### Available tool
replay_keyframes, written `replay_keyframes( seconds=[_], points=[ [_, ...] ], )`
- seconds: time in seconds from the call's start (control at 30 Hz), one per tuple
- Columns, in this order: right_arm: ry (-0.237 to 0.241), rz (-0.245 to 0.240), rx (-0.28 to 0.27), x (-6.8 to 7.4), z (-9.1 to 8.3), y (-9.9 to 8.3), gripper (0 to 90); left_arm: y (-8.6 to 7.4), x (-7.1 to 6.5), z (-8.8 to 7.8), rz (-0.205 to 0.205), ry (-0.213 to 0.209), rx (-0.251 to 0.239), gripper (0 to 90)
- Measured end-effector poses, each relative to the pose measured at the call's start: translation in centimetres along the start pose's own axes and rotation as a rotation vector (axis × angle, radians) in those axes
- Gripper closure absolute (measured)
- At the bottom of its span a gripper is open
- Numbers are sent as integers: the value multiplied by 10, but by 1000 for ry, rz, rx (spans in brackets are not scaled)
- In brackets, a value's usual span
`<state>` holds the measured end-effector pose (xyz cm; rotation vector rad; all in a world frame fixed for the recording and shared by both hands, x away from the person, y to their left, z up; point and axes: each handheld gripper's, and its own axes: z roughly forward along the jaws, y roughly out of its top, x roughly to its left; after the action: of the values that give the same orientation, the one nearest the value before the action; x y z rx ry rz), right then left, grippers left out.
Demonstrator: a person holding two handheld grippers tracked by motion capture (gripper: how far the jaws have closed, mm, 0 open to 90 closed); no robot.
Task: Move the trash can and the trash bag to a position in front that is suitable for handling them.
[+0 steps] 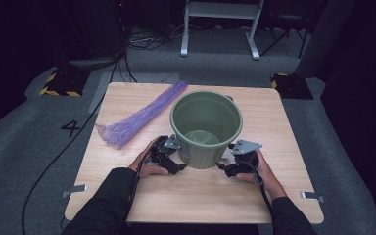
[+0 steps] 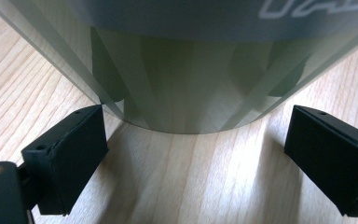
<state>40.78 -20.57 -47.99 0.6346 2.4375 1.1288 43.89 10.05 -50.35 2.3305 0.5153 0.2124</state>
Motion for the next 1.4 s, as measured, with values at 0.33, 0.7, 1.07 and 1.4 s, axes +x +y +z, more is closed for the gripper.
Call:
replay_keyframes(
  seconds=[0.33,0.7,1.07,1.4],
  points=[
    [-21,3,14,-3,-15,-9,151,11,-12,11,14,-21,5,33],
    [-19,16,21,-2,-28,-19,153,21,-22,20,26,-35,5,22],
    [4,-20,57,11,-38,-33,174,26,-39,25,64,-71,7,29],
    [-55,113,91,-12,-48,-64,185,1,-42,-6,-24,-33,10,165]
  ],
)
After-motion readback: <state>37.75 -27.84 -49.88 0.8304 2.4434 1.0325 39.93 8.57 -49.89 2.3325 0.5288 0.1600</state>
